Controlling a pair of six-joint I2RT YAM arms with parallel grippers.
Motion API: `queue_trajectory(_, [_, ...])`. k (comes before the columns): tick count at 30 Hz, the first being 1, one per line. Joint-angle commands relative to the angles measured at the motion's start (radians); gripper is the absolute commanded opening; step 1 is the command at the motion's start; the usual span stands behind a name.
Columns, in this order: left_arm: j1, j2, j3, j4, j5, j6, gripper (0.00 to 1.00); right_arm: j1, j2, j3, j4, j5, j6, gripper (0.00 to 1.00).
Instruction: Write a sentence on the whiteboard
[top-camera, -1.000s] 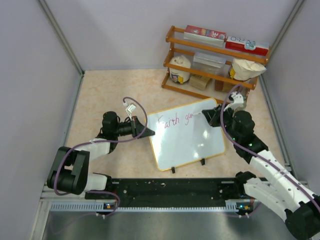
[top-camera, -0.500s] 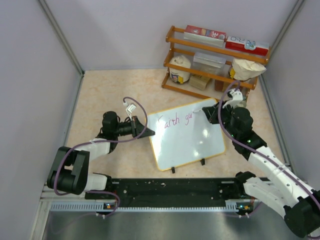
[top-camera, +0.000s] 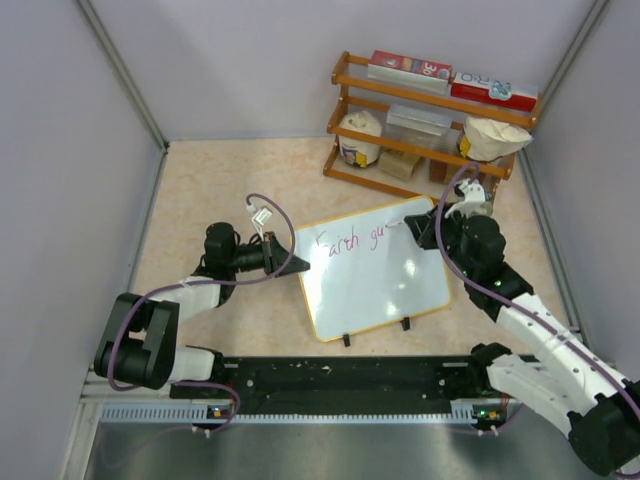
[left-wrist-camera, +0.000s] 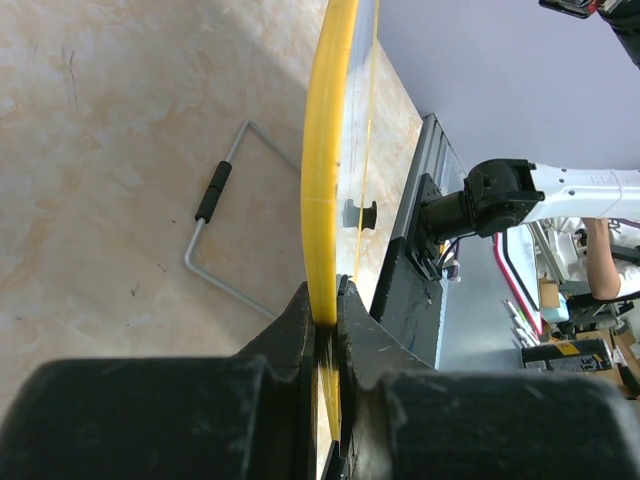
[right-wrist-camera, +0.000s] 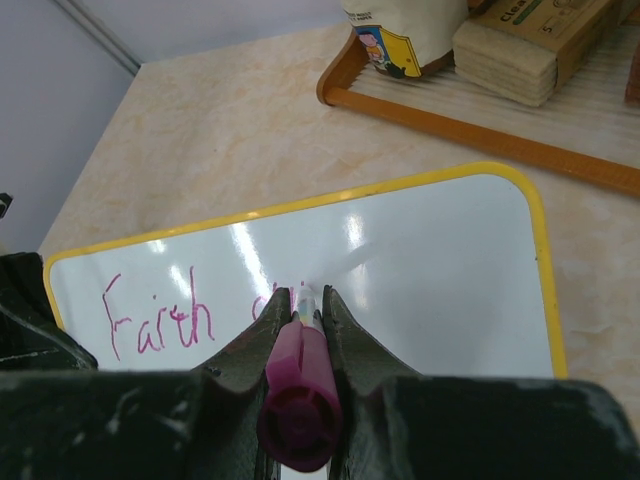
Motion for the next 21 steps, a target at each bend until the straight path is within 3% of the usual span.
queue_trajectory(1, [-0.019,0.014,0.017,0.014,-0.008,0.083,0.00,-0.009,-0.032,-0.027,-0.017,-0.001,-0.014,0.00])
queue_trajectory(10, [-0.019,0.017,0.017,0.017,-0.008,0.083,0.00,-0.009,-0.062,-0.065,-0.023,-0.015,-0.006,0.00])
queue_trajectory(21, [-0.019,0.019,0.017,0.015,-0.008,0.084,0.00,-0.009,-0.108,0.005,0.007,-0.036,0.012,0.00])
